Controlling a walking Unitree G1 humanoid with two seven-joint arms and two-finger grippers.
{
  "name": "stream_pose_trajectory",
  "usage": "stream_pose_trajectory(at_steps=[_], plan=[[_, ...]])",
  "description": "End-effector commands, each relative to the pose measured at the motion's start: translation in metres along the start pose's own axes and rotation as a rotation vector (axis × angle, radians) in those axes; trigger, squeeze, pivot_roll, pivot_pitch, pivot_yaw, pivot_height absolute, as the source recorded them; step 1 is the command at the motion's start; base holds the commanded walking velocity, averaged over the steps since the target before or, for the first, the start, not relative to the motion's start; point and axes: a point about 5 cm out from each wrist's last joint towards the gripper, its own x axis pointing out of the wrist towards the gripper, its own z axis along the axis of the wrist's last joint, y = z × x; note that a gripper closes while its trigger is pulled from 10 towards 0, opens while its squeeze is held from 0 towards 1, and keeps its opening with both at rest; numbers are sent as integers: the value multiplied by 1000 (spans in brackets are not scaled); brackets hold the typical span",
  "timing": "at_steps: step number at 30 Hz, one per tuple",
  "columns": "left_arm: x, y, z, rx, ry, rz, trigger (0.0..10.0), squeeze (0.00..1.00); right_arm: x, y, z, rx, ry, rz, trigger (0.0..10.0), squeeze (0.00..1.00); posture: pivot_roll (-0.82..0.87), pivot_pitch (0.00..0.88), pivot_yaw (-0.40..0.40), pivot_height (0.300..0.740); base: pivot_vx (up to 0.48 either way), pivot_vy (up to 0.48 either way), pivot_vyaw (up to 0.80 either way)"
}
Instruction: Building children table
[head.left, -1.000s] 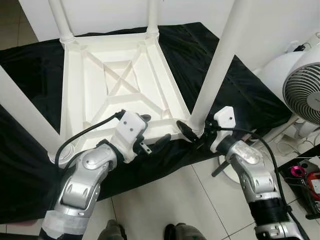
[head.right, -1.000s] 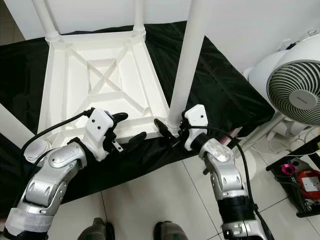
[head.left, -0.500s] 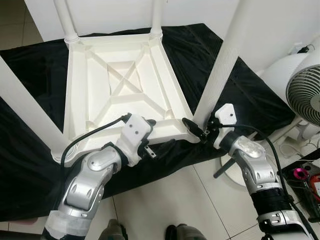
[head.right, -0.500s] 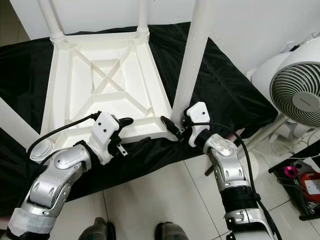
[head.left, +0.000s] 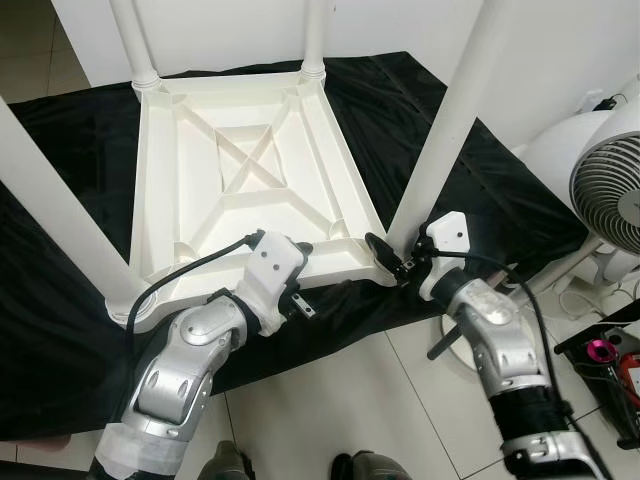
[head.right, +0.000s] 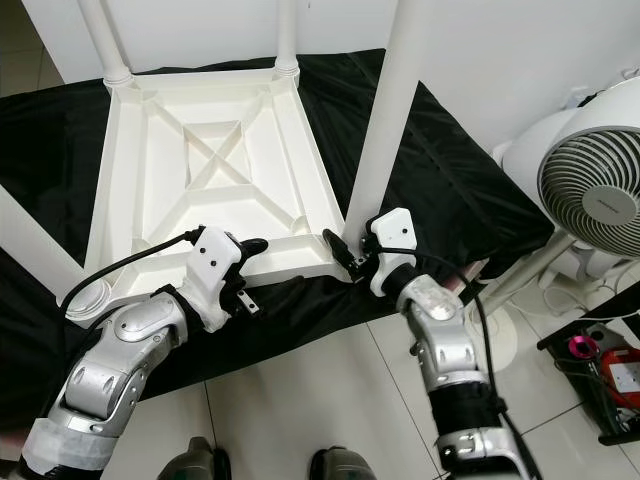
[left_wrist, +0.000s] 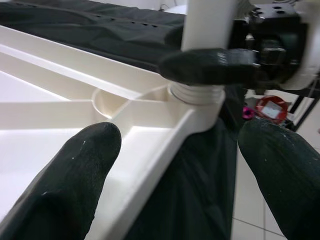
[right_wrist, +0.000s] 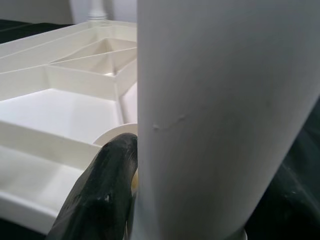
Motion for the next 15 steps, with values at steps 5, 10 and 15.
stream_pose_trajectory(at_steps=[5, 10, 15], plan=[[-1, -2, -3, -13, 2, 21, 10000, 0, -8, 1, -13, 39, 74, -213, 10000, 0, -86, 68, -17, 740, 0, 0, 0], [-2, 0, -4, -9, 5, 30, 10000, 0, -6, 18, -13, 119, 76, -390, 10000, 0, -76, 64, -32, 740, 0, 0, 0], [-3, 2, -3, -9, 2, 45, 10000, 0, 1, 31, -6, 213, 53, -440, 10000, 0, -77, 63, -31, 740, 0, 0, 0]])
